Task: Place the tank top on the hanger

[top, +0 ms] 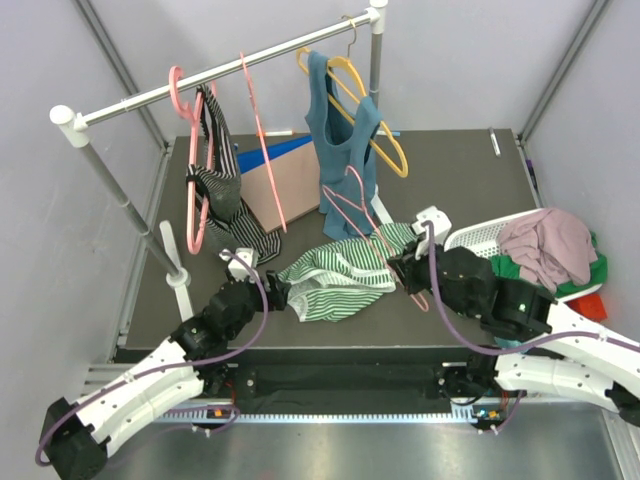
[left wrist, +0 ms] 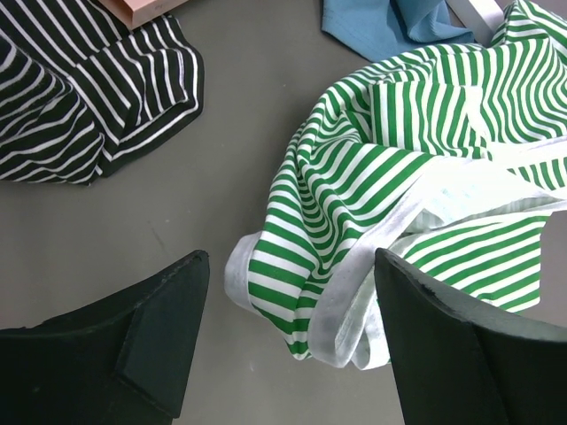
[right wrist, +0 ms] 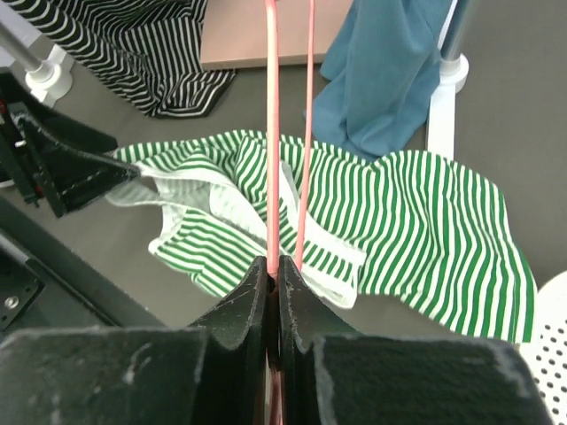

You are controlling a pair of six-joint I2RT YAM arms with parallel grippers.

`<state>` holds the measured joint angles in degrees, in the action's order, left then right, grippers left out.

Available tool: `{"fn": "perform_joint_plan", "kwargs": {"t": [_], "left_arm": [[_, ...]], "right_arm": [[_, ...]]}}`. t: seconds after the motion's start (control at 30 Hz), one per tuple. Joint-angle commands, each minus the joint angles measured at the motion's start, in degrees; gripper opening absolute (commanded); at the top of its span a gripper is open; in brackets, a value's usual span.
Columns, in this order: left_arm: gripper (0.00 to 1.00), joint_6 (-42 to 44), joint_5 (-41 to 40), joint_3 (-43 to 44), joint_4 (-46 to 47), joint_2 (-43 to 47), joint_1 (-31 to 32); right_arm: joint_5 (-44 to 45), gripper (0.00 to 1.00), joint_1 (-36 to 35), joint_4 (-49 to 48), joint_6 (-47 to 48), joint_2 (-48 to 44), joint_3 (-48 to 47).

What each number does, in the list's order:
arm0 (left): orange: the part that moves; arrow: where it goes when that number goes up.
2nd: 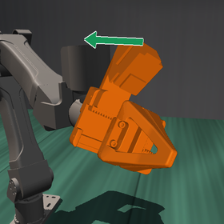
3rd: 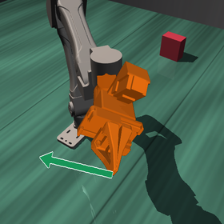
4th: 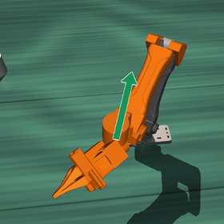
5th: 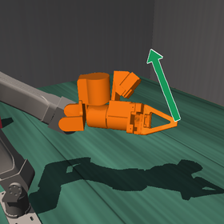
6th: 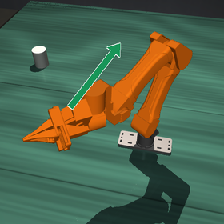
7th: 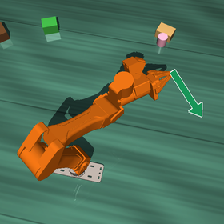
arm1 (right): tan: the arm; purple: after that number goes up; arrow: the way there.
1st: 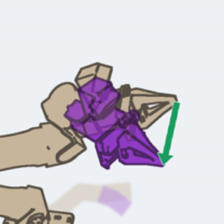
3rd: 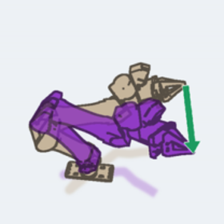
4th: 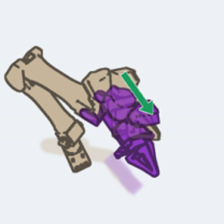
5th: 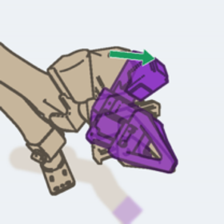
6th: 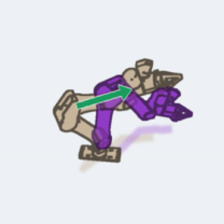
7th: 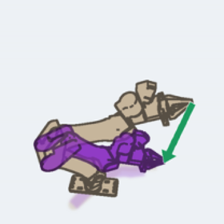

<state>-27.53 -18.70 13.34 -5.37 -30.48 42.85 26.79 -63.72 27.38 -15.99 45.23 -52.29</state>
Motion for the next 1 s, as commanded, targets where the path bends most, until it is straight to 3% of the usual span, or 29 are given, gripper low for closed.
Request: {"fn": "perform_joint_plan", "kwargs": {"t": [0.0, 0.2, 0.63, 0.77, 0.97], "left_arm": [[0.76, -0.86, 0.59, 0.28, -1.31, 1.91, -0.14], [0.69, -1.91, 2.52, 0.8, -3.68, 3.58, -0.14], [0.72, -3.5, 7.02, 1.07, -5.8, 4.82, -0.14], [0.63, -3.59, 5.08, 1.6, -5.54, 1.49, -0.14], [0.35, -2.79, 4.64, 1.86, -3.43, -2.82, -0.14]], "right_arm": [[-2.62, 0.0, -0.61, 4.26, -3.34, -4.88, 0.52], [-4.19, 0.0, -0.61, 5.15, -3.35, -7.26, 1.49], [-7.27, 0.0, -0.61, 5.67, -1.33, -7.44, 0.26], [-7.54, 0.0, -0.61, 5.58, -1.15, -7.18, 0.17], [-8.5, 0.0, -0.7, 6.98, -1.06, -7.97, -0.53]]}}
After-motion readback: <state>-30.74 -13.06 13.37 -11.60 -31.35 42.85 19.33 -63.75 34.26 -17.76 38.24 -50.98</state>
